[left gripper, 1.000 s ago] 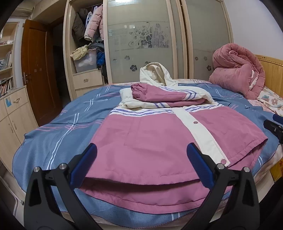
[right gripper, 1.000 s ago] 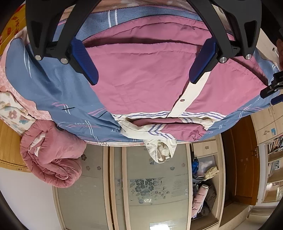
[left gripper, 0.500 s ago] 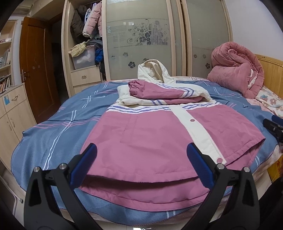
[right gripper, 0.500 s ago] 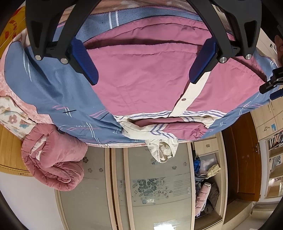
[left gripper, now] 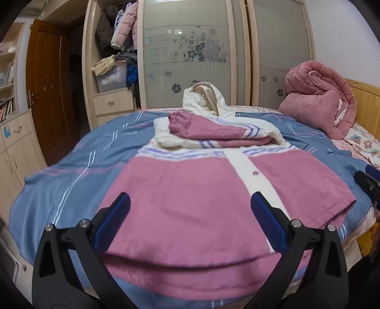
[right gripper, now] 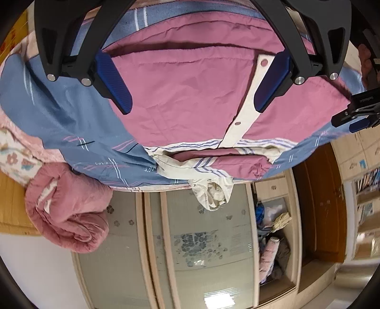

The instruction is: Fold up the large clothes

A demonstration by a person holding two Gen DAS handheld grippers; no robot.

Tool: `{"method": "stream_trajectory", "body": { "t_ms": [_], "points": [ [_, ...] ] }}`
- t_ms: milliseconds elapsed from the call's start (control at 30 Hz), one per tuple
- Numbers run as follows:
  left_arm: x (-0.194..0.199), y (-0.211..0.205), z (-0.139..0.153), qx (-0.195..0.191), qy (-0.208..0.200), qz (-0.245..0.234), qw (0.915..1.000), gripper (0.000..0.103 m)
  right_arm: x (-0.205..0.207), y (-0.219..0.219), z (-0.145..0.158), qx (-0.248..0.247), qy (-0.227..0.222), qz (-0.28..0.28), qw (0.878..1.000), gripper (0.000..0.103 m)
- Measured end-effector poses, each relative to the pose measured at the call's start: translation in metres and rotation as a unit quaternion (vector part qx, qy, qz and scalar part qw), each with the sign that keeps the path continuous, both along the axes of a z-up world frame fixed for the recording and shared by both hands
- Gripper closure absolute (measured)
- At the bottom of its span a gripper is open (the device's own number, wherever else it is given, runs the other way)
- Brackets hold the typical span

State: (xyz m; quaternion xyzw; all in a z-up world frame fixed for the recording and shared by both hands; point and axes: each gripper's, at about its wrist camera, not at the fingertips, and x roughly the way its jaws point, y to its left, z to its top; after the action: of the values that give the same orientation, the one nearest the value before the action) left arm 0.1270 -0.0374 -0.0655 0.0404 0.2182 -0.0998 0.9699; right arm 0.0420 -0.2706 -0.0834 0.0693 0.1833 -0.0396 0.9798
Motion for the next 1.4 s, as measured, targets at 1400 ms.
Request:
{"method": "stream_trajectory", "body": {
  "t_ms": [1400],
  "points": [
    [0.227, -0.006, -0.019, -0.076, 0.133, -0.031, 0.9877, 0.002, 0.651, 0.051, 0.074, -0.196, 0.211, -0.017, 0.958, 0.038]
  ]
}}
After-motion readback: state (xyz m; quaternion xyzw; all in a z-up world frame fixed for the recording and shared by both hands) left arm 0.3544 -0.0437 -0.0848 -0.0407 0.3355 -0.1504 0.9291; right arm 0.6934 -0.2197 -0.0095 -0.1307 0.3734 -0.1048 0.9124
